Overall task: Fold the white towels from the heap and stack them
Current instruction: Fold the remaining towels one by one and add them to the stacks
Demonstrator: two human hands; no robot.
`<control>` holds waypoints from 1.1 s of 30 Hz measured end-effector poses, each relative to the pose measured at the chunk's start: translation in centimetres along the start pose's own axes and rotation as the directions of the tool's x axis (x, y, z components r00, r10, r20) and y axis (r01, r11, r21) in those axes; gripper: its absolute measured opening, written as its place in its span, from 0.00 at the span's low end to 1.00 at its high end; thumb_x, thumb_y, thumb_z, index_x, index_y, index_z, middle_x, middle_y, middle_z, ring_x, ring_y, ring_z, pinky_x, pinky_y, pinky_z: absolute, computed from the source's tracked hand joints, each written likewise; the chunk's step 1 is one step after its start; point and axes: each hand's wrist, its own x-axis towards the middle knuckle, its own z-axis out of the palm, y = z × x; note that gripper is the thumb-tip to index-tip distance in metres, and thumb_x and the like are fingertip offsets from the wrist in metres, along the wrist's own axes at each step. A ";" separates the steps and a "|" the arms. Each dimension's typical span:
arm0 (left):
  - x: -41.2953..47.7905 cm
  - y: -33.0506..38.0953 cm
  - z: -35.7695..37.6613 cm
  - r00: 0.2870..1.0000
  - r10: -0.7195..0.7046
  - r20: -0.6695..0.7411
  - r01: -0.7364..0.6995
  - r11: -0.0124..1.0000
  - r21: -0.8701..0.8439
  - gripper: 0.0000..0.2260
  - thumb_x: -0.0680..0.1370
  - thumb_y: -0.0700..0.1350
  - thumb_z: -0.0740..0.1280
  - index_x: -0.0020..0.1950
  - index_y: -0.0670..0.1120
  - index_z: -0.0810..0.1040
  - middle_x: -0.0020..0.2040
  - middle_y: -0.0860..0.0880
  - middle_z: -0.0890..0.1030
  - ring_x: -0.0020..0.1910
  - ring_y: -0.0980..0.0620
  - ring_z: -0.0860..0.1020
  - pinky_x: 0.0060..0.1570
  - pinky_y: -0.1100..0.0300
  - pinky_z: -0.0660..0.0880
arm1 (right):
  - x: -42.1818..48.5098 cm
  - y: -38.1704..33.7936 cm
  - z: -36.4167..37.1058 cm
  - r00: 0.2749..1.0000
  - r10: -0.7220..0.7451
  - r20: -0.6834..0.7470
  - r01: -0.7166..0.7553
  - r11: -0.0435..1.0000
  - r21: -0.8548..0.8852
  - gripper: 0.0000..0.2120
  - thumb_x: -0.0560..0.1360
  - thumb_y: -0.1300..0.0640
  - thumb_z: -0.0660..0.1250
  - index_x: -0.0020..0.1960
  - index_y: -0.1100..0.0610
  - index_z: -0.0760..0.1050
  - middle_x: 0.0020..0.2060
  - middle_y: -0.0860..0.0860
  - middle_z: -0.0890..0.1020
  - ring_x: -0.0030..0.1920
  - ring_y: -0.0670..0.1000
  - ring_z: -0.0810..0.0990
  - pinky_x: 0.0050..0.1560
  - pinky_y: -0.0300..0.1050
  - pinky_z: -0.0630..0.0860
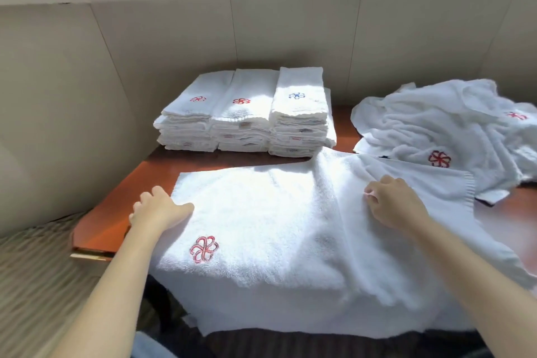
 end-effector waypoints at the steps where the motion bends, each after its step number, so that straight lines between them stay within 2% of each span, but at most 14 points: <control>1: 0.0 -0.6 0.0 1.000 -0.010 0.027 0.011 0.999 -0.049 0.33 0.73 0.55 0.67 0.69 0.39 0.61 0.66 0.38 0.68 0.64 0.38 0.69 0.59 0.49 0.69 | -0.4 0.0 0.2 1.000 0.004 0.003 -0.004 0.999 -0.035 0.14 0.80 0.55 0.55 0.61 0.54 0.75 0.57 0.54 0.75 0.57 0.58 0.71 0.55 0.48 0.70; 4: -0.4 -0.8 0.6 0.991 0.133 0.020 -0.130 0.983 -0.127 0.21 0.75 0.45 0.65 0.64 0.39 0.63 0.59 0.40 0.75 0.52 0.41 0.74 0.44 0.54 0.68 | -1.7 -0.1 0.8 0.999 -0.033 -0.011 0.032 0.992 -0.126 0.15 0.81 0.53 0.51 0.60 0.54 0.73 0.56 0.53 0.75 0.55 0.57 0.72 0.54 0.49 0.71; 8: 0.3 0.0 1.5 0.921 0.306 -0.240 -0.321 0.947 -0.022 0.17 0.74 0.31 0.56 0.62 0.40 0.66 0.57 0.38 0.74 0.53 0.37 0.73 0.47 0.51 0.67 | -2.5 0.4 0.9 0.995 -0.090 0.032 0.092 0.995 -0.048 0.15 0.81 0.52 0.51 0.61 0.52 0.73 0.60 0.52 0.74 0.57 0.56 0.72 0.55 0.47 0.70; 11: 2.8 0.0 1.1 0.903 0.241 -0.356 -0.244 0.969 0.035 0.18 0.75 0.28 0.53 0.63 0.39 0.68 0.57 0.36 0.71 0.54 0.34 0.71 0.47 0.46 0.69 | -2.5 1.4 -0.2 0.996 -0.077 0.053 0.071 0.990 0.122 0.16 0.81 0.50 0.57 0.66 0.52 0.71 0.66 0.51 0.71 0.62 0.56 0.73 0.60 0.47 0.69; 13: 4.9 -0.1 0.5 0.913 0.199 -0.356 -0.180 0.980 0.086 0.17 0.77 0.30 0.53 0.64 0.38 0.68 0.59 0.35 0.70 0.57 0.33 0.70 0.51 0.43 0.71 | -2.2 2.3 -1.0 0.998 -0.027 0.061 0.018 0.991 0.134 0.17 0.79 0.52 0.59 0.67 0.52 0.70 0.67 0.52 0.70 0.62 0.56 0.73 0.61 0.48 0.68; 16: 6.6 0.8 0.0 0.937 0.177 -0.301 -0.133 0.978 0.160 0.16 0.77 0.31 0.55 0.65 0.37 0.68 0.60 0.34 0.70 0.60 0.33 0.70 0.56 0.42 0.71 | -1.7 3.8 -1.6 0.989 0.088 0.123 -0.092 0.996 0.023 0.18 0.78 0.51 0.57 0.68 0.49 0.67 0.66 0.51 0.71 0.62 0.57 0.73 0.63 0.50 0.67; 19: 5.5 3.6 0.3 0.951 0.183 -0.251 -0.092 0.937 0.337 0.17 0.78 0.37 0.58 0.67 0.44 0.69 0.64 0.41 0.68 0.63 0.41 0.68 0.61 0.53 0.67 | -1.2 4.9 -2.2 0.914 0.314 0.257 -0.316 0.948 -0.032 0.28 0.78 0.41 0.57 0.73 0.50 0.57 0.69 0.55 0.67 0.67 0.59 0.68 0.64 0.53 0.67; 21: 3.6 6.3 1.4 0.947 0.252 -0.201 -0.149 0.896 0.419 0.16 0.78 0.41 0.58 0.66 0.49 0.70 0.65 0.45 0.68 0.64 0.45 0.67 0.61 0.56 0.65 | -0.8 5.5 -3.1 0.859 0.451 0.242 -0.451 0.891 -0.062 0.30 0.77 0.37 0.57 0.71 0.54 0.61 0.67 0.56 0.70 0.66 0.60 0.69 0.57 0.52 0.68; 23: 1.4 9.3 3.2 0.930 0.355 -0.097 -0.298 0.882 0.366 0.16 0.79 0.41 0.56 0.65 0.48 0.70 0.64 0.45 0.69 0.64 0.44 0.67 0.60 0.53 0.66 | -0.4 6.3 -3.9 0.801 0.556 0.225 -0.557 0.828 -0.063 0.27 0.78 0.37 0.52 0.66 0.57 0.67 0.63 0.56 0.74 0.63 0.59 0.73 0.53 0.51 0.69; 26: -2.3 13.4 4.8 0.842 0.534 0.080 -0.539 0.831 0.137 0.13 0.81 0.49 0.54 0.63 0.47 0.70 0.64 0.43 0.69 0.63 0.41 0.67 0.62 0.47 0.67 | -0.5 7.1 -4.9 0.706 0.613 0.355 -0.616 0.779 -0.120 0.29 0.80 0.40 0.47 0.67 0.60 0.69 0.58 0.58 0.77 0.59 0.59 0.76 0.60 0.52 0.72; 27: -3.3 14.4 5.1 0.791 0.601 0.112 -0.610 0.789 0.072 0.14 0.81 0.51 0.54 0.62 0.48 0.71 0.64 0.44 0.69 0.64 0.41 0.67 0.63 0.46 0.66 | -0.6 7.4 -5.1 0.691 0.600 0.404 -0.606 0.785 -0.129 0.27 0.80 0.41 0.49 0.68 0.60 0.67 0.56 0.57 0.76 0.55 0.59 0.77 0.58 0.52 0.73; 29: -5.4 16.1 5.7 0.671 0.727 0.144 -0.729 0.683 -0.046 0.15 0.82 0.53 0.55 0.64 0.50 0.72 0.66 0.46 0.70 0.65 0.44 0.67 0.64 0.49 0.66 | -1.2 7.7 -5.8 0.659 0.558 0.505 -0.596 0.796 -0.102 0.20 0.80 0.45 0.55 0.64 0.59 0.67 0.49 0.57 0.77 0.43 0.57 0.79 0.47 0.48 0.78; 31: -7.3 17.4 6.8 0.565 0.809 0.165 -0.814 0.579 -0.051 0.16 0.82 0.54 0.54 0.66 0.51 0.71 0.66 0.48 0.70 0.66 0.46 0.67 0.64 0.50 0.66 | -1.8 8.1 -6.2 0.615 0.503 0.606 -0.592 0.803 -0.066 0.12 0.77 0.54 0.59 0.56 0.61 0.70 0.41 0.58 0.78 0.34 0.56 0.80 0.35 0.43 0.77; 33: -8.8 18.5 8.0 0.514 0.841 0.169 -0.856 0.516 0.032 0.18 0.81 0.55 0.54 0.68 0.50 0.69 0.66 0.47 0.69 0.66 0.46 0.67 0.64 0.50 0.66 | -2.3 8.2 -6.4 0.625 0.419 0.659 -0.550 0.835 -0.009 0.10 0.73 0.61 0.60 0.52 0.64 0.73 0.41 0.60 0.80 0.32 0.55 0.81 0.36 0.44 0.78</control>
